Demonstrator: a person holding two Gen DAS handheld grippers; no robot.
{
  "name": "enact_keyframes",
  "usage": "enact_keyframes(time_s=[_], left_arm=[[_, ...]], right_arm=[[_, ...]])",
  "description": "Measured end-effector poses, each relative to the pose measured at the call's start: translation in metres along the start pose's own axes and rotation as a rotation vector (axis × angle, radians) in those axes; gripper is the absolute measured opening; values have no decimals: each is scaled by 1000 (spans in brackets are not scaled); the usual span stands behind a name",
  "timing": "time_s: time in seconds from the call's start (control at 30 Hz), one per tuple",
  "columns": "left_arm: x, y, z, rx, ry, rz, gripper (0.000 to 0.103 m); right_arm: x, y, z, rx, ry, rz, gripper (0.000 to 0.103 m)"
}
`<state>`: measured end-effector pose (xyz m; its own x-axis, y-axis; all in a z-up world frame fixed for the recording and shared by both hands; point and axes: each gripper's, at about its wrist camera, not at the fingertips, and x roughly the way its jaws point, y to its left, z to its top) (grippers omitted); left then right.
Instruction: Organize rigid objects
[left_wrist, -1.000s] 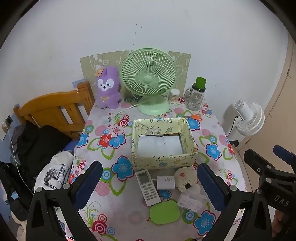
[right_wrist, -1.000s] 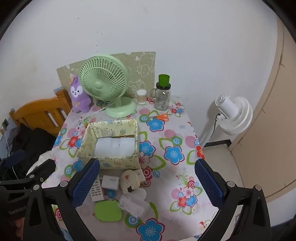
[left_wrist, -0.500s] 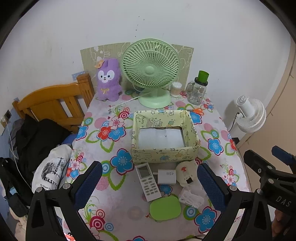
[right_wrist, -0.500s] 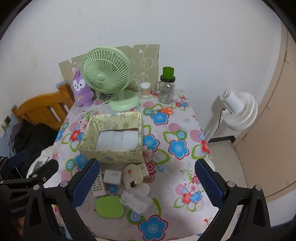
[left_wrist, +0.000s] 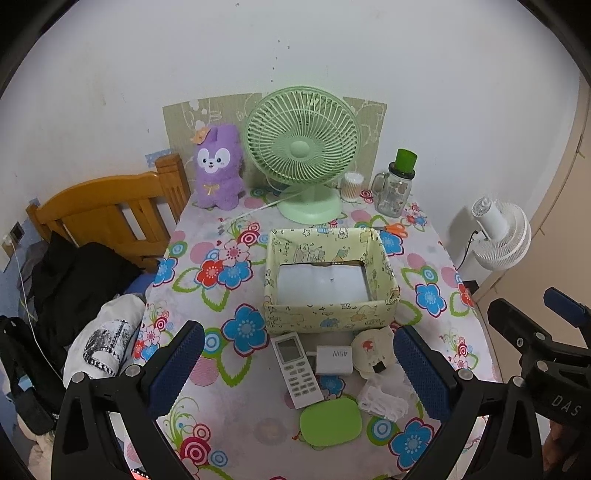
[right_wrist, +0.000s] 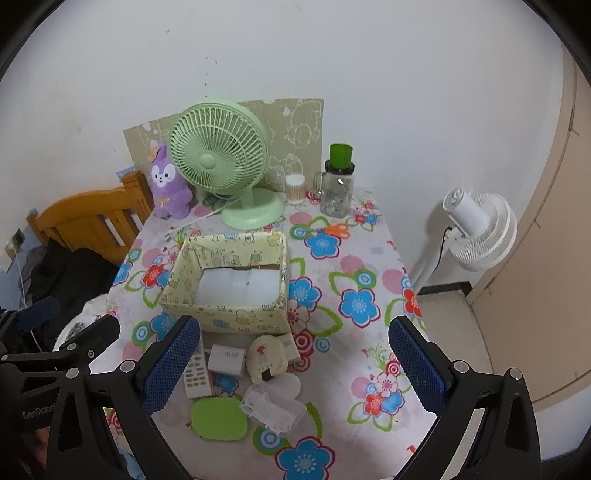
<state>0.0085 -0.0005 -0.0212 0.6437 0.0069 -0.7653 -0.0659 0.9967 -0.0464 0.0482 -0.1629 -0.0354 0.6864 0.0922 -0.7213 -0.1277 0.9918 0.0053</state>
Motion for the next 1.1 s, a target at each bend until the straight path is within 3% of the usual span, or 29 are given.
enact_keyframes(time_s=[0.4, 1.1], left_arm=[[-10, -1, 0, 4, -53, 8, 103], [-10, -5, 2, 23, -54, 7, 103]], right_arm=[[-9, 1, 2, -9, -43, 10, 103], [-10, -2, 2, -6, -43, 7, 103]])
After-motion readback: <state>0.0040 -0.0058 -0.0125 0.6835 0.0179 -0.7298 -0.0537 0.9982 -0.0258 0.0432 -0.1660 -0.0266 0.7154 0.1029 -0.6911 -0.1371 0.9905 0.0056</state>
